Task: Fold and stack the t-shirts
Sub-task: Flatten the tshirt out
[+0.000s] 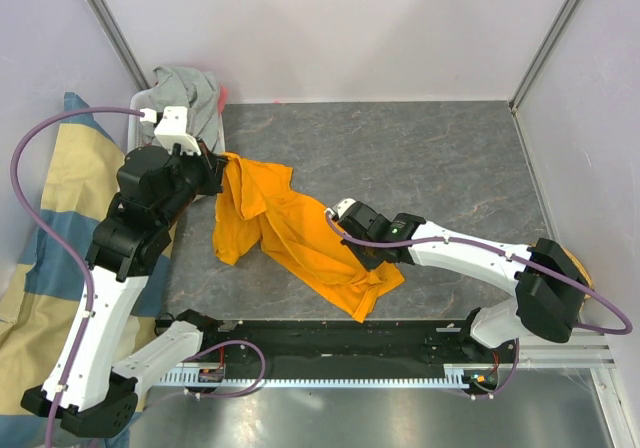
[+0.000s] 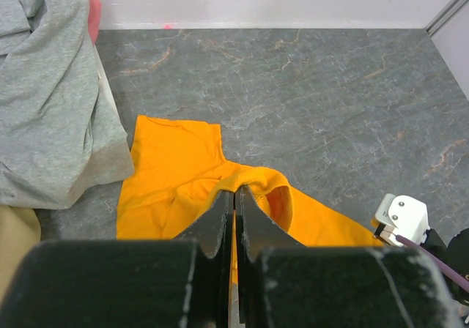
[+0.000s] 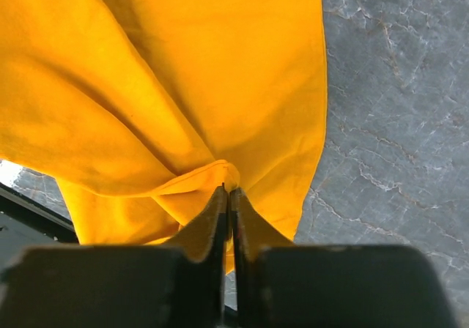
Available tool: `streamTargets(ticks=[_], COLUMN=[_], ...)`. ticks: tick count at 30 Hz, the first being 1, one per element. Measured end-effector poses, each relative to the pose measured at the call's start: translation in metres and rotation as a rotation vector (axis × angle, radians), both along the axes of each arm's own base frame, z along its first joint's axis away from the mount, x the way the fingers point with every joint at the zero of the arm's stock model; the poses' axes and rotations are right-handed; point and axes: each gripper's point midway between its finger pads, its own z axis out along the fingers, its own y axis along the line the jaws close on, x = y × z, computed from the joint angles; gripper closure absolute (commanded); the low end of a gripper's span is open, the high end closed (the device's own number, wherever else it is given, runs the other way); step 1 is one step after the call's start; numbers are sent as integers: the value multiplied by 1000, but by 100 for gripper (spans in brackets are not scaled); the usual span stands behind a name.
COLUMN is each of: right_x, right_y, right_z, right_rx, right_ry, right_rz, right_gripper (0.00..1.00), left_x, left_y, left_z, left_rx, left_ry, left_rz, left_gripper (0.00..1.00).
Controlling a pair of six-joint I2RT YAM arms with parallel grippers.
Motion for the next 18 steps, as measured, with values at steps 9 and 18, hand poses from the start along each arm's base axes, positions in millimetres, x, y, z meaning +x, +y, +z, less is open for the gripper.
streamTargets(ticks=[9,18], right_x=[4,61], right_y=[-5,-46], right_z=[2,146], right_rx=[-11,101], right_ry=[-23,-429], right_rz=[-43,-395], right_gripper=[100,100], left_x=[1,37], left_y=[0,5], left_z=[-1,22], left_rx=[2,47], left_ry=[2,-8], left_rz=[2,80], left_gripper=[98,98])
